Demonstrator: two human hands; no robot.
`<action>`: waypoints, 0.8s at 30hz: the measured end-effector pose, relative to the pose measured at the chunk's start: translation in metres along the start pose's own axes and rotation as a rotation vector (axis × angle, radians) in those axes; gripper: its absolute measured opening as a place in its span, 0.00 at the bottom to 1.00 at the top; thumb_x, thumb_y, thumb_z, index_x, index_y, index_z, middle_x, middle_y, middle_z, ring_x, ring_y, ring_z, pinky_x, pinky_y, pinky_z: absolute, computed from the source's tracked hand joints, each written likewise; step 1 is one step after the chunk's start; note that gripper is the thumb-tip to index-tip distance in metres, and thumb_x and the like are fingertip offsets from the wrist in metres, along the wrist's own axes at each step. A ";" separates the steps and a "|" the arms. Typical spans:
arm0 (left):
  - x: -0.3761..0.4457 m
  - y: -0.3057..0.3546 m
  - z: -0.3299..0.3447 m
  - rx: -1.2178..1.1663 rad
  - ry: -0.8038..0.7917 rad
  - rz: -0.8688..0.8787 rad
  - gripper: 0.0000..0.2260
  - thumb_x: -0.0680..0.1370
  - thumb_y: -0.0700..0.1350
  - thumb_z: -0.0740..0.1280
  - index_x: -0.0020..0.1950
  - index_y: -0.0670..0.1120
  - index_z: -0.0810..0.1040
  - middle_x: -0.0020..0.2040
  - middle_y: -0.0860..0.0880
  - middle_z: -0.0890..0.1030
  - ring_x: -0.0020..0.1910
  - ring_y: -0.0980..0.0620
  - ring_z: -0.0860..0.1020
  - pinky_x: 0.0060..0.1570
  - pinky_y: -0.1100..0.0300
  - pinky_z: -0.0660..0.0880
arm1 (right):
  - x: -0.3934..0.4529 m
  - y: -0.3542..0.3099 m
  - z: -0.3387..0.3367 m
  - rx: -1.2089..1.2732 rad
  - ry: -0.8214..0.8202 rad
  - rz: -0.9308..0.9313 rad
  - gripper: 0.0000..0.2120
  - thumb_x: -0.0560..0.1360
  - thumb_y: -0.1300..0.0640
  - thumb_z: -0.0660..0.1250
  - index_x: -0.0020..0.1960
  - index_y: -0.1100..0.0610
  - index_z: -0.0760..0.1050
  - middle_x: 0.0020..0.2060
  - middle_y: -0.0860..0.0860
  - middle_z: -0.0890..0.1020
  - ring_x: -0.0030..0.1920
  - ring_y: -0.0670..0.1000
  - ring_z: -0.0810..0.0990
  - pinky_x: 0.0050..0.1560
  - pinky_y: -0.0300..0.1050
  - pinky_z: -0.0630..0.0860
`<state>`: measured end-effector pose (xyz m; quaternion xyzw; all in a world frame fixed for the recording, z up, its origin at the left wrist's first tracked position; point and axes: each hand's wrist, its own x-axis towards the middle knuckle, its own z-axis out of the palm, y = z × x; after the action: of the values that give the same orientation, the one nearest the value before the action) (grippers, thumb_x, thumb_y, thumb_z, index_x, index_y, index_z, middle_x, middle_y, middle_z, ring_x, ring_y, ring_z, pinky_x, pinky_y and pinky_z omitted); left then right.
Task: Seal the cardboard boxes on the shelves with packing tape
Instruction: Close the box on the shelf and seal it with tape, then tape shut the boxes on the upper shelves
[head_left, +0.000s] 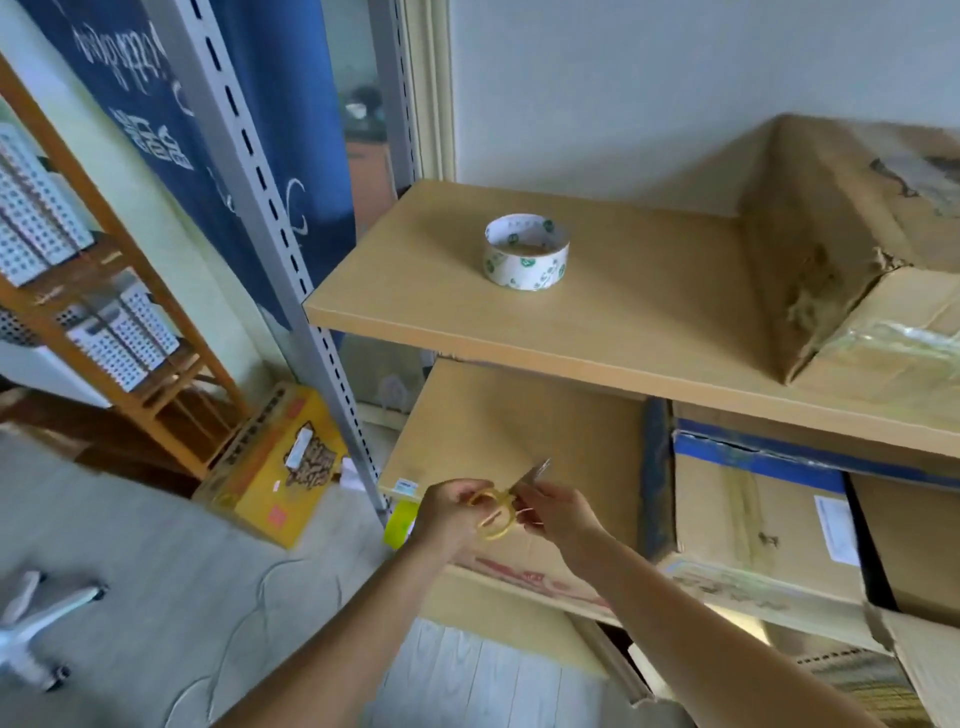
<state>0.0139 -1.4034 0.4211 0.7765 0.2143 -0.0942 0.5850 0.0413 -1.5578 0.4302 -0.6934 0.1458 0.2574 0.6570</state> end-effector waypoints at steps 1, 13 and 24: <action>0.014 -0.007 0.004 -0.026 0.022 -0.039 0.15 0.72 0.38 0.76 0.58 0.40 0.83 0.54 0.43 0.85 0.54 0.46 0.82 0.57 0.55 0.77 | 0.014 0.005 0.002 0.031 0.019 0.036 0.10 0.80 0.59 0.65 0.42 0.60 0.82 0.36 0.55 0.82 0.34 0.50 0.78 0.36 0.38 0.76; 0.106 -0.052 0.018 0.128 0.225 -0.087 0.20 0.73 0.45 0.74 0.63 0.44 0.80 0.60 0.45 0.81 0.61 0.43 0.78 0.58 0.52 0.74 | 0.056 0.054 0.007 0.029 0.118 0.040 0.11 0.83 0.62 0.56 0.55 0.57 0.78 0.46 0.52 0.84 0.40 0.50 0.83 0.39 0.41 0.79; 0.009 0.047 0.119 0.294 0.146 0.799 0.16 0.72 0.32 0.67 0.57 0.44 0.81 0.59 0.47 0.79 0.62 0.49 0.75 0.64 0.60 0.70 | -0.138 0.135 -0.139 -0.332 0.684 -0.035 0.15 0.79 0.52 0.63 0.36 0.54 0.79 0.28 0.49 0.81 0.30 0.46 0.78 0.32 0.41 0.71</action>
<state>0.0549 -1.5250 0.4229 0.8782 -0.0779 0.1654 0.4420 -0.1226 -1.7266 0.3942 -0.8386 0.3010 0.0198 0.4535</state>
